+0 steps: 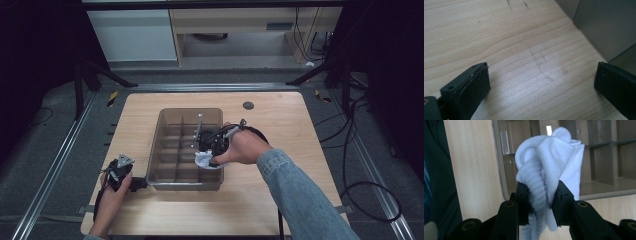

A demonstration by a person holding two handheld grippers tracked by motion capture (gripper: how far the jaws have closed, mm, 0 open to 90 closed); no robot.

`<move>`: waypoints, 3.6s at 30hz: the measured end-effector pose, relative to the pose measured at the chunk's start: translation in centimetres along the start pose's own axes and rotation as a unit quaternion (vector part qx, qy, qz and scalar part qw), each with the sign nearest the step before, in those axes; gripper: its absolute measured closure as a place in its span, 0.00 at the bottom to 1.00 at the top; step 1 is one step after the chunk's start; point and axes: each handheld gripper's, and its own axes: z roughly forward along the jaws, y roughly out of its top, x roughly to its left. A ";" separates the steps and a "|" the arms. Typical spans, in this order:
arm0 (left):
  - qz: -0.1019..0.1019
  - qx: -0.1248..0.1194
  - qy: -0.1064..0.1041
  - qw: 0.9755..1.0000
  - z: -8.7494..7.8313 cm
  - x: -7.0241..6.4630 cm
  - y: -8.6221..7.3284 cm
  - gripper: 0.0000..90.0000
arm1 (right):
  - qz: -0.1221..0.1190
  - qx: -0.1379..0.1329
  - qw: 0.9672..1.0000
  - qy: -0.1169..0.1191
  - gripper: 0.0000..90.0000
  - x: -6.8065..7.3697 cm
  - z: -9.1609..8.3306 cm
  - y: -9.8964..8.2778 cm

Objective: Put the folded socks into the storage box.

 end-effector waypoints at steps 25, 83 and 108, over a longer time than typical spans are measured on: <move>0.000 0.000 0.000 1.000 0.0 0.0 0.0 0.00 | -0.008 0.007 1.000 0.028 0.76 0.8 1.8 0.7; 0.002 -0.001 0.001 1.000 0.0 0.0 0.0 0.00 | 0.009 -0.026 1.000 -0.009 0.44 0.6 -1.8 -3.4; 0.001 -0.003 0.000 1.000 0.0 0.0 0.0 0.00 | 0.002 -0.034 0.998 -0.044 1.00 -1.0 -3.1 0.0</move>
